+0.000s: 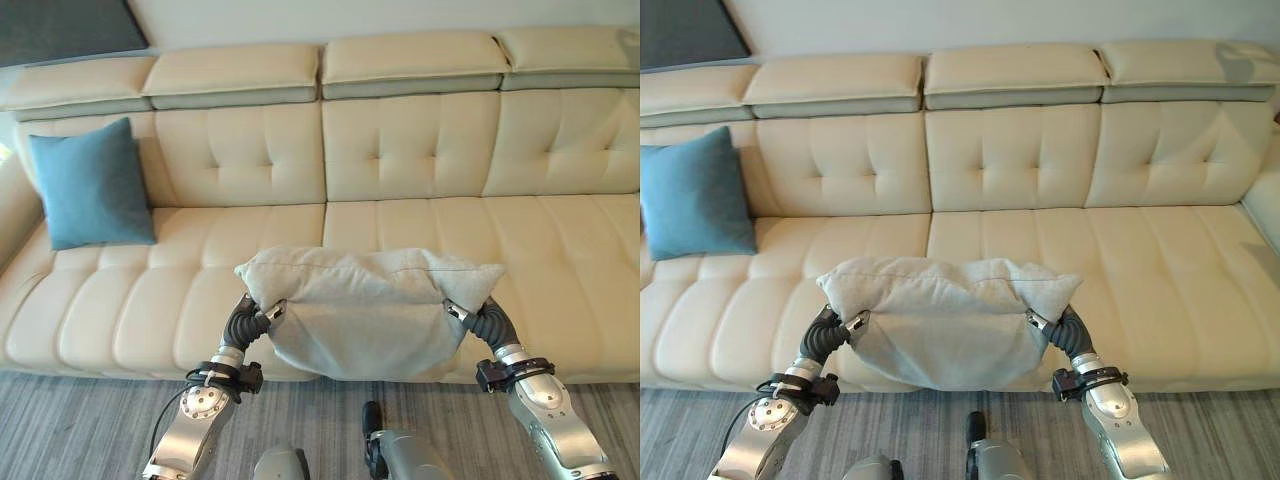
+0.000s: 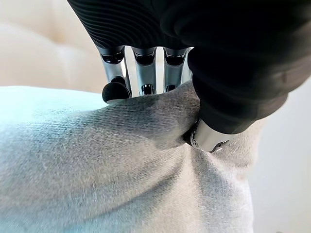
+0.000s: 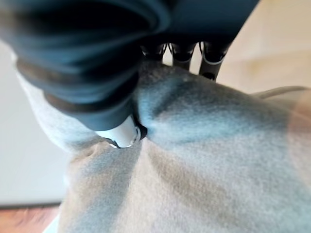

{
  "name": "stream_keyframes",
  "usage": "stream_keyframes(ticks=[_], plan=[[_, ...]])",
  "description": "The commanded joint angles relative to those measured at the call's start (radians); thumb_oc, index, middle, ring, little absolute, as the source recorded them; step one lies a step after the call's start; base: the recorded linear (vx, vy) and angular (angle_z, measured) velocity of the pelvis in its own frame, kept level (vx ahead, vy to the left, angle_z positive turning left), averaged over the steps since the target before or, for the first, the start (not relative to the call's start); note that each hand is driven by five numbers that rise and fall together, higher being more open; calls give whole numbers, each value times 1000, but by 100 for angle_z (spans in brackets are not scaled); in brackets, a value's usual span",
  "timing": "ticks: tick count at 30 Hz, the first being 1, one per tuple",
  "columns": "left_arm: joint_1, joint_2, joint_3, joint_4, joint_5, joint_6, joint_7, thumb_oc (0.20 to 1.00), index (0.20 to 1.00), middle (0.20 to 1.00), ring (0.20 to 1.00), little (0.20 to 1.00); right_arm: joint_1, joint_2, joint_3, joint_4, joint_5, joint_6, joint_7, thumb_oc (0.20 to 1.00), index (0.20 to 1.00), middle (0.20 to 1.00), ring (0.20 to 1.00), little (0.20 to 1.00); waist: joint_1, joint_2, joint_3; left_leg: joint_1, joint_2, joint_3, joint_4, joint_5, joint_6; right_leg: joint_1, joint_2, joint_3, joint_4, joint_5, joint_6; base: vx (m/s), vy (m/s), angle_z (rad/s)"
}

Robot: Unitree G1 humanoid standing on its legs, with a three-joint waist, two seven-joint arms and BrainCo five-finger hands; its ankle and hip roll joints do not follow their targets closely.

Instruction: Pick up all the scattered cushions and arrange them neatly on the sofa.

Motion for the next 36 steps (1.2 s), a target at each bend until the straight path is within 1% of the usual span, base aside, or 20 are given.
stream_keyframes(ticks=[1, 2, 3, 4, 5, 6, 8, 11, 14, 18, 20, 21, 22, 23, 24, 25, 26, 27, 29, 36], plan=[[-50, 27, 66, -59, 10, -79, 9, 200, 200, 200, 200, 200, -65, -8, -43, -89, 39, -100, -9, 200, 200, 200, 200, 200, 24, -32, 17, 49, 5, 1, -191, 49, 16, 83, -61, 66, -65, -43, 159, 83, 14, 0], [-51, 27, 66, -59, 10, -79, 9, 200, 200, 200, 200, 200, -65, -7, -43, -89, 39, -100, -9, 200, 200, 200, 200, 200, 24, -33, 18, 52, 4, 1, -194, 51, 16, 84, -62, 65, -65, -43, 159, 185, 67, -1], [-52, 28, 68, -56, 17, -78, 16, 200, 200, 200, 200, 200, -78, -2, -42, -88, 33, -99, -20, 200, 200, 200, 200, 200, 30, -31, 18, 45, 21, 3, -265, 95, -4, 104, -63, 64, -71, -48, 162, 104, 51, -8], [-52, 28, 68, -56, 18, -78, 17, 200, 200, 200, 200, 200, -78, -2, -42, -88, 33, -99, -20, 200, 200, 200, 200, 200, 30, -32, 18, 46, 20, 3, -269, 98, -4, 104, -64, 64, -72, -47, 162, 217, 126, 0], [-48, 23, 70, -50, 16, -78, 21, 200, 200, 200, 200, 200, -86, 8, -34, -92, 27, -97, -21, 200, 200, 200, 200, 200, 37, -27, 13, 65, 23, -13, -276, 93, -12, 119, -62, 75, -66, -54, 165, 265, 189, 0], [-48, 21, 68, -43, 17, -79, 19, 200, 200, 200, 200, 200, -114, 17, -11, -89, 2, -98, -18, 200, 200, 200, 200, 200, 42, -11, -1, 119, 2, -15, -368, 78, -10, 143, -61, 87, -78, -55, 173, 257, 190, -10], [-54, 25, 68, -36, 28, -83, 32, 200, 200, 200, 200, 200, -144, 20, 11, -81, -6, -100, -20, 200, 200, 200, 200, 200, 49, -5, -11, 148, -13, -15, -395, 76, -8, 153, -67, 96, -91, -50, 179, 161, 132, -36], [-109, 42, 63, -9, 51, -95, 67, 200, 200, 200, 200, 200, -228, 39, 58, -54, -12, -107, -32, 200, 200, 200, 200, 200, 62, -2, -29, 189, -33, 3, -447, 81, -3, 171, -83, 103, -127, -34, 192, 175, 157, -30], [-225, 63, 31, 43, 70, -106, 122, 200, 200, 200, 200, 200, -348, 66, 107, 4, -11, -122, -80, 200, 200, 200, 200, 200, 76, -3, -23, 196, -46, 11, -464, 78, 5, 164, -96, 106, -139, -22, 201, 24, 88, -8], [-373, 74, -19, 113, 79, -119, 190, 200, 200, 200, 200, 200, -496, 100, 154, 83, -14, -137, -141, 200, 200, 200, 200, 200, 89, -10, -4, 161, -53, 12, -462, 74, 10, 126, -103, 108, -145, -3, 212, -91, 32, 7], [-566, 88, -81, 210, 88, -130, 278, 200, 200, 200, 200, 200, -667, 135, 201, 185, -17, -148, -215, 200, 200, 200, 200, 200, 102, -19, 28, 92, -55, 6, -450, 79, 11, 57, -106, 110, -137, 16, 221, -165, -7, 2], [-576, 89, -83, 217, 88, -132, 279, 200, 200, 200, 200, 200, -675, 135, 200, 191, -17, -150, -216, 200, 200, 200, 200, 200, 103, -20, 29, 85, -55, 6, -447, 79, 11, 51, -106, 110, -134, 16, 221, -145, -22, 3], [-723, 103, -125, 316, 88, -144, 337, 200, 200, 200, 200, 200, -804, 131, 216, 290, -8, -159, -264, 200, 200, 200, 200, 200, 110, -24, 48, 40, -57, -2, -439, 86, 11, 5, -107, 110, -122, 24, 225, -71, -11, 4], [-724, 103, -125, 317, 88, -144, 337, 200, 200, 200, 200, 200, -805, 131, 216, 291, -8, -159, -264, 200, 200, 200, 200, 200, 110, -24, 47, 39, -57, -2, -440, 87, 11, 4, -107, 110, -122, 24, 225, -95, -33, 8], [-867, 117, -162, 417, 84, -153, 394, 200, 200, 200, 200, 200, -947, 119, 244, 400, 3, -167, -307, 200, 200, 200, 200, 200, 120, -26, 65, 6, -59, -9, -438, 97, 9, -33, -107, 108, -111, 31, 228, -37, -31, 7], [-927, 129, -177, 461, 82, -155, 410, 200, 200, 200, 200, 200, -1008, 105, 259, 447, 5, -166, -325, 200, 200, 200, 200, 200, 126, -25, 74, -9, -61, -15, -438, 103, 8, -49, -107, 106, -107, 34, 230, -37, -31, 7], [-928, 129, -177, 461, 81, -156, 410, 200, 200, 200, 200, 200, -1009, 105, 259, 448, 6, -166, -324, 200, 200, 200, 200, 200, 126, -26, 73, -10, -61, -15, -439, 104, 8, -50, -107, 106, -107, 34, 230, 3, -32, 5], [-1029, 149, -204, 556, 65, -162, 439, 200, 200, 200, 200, 200, -1123, 82, 286, 546, 13, -167, -354, 200, 200, 200, 200, 200, 138, -21, 94, -35, -59, -25, -443, 113, 4, -80, -108, 104, -103, 39, 234, 2, -24, 3], [-1098, 169, -220, 608, 66, -167, 449, 200, 200, 200, 200, 200, -1205, 60, 297, 611, 18, -171, -373, 200, 200, 200, 200, 200, 145, -18, 101, -66, -65, -35, -454, 133, 3, -111, -111, 106, -105, 48, 236, -5, -3, -2], [-1248, 201, -268, 753, 66, -166, 466, 200, 200, 200, 200, 200, -1370, 9, 348, 744, 27, -170, -407, 200, 200, 200, 200, 200, 145, -1, 120, -141, -72, -57, -494, 166, -2, -201, -114, 107, -106, 59, 248, 0, 0, 0]])
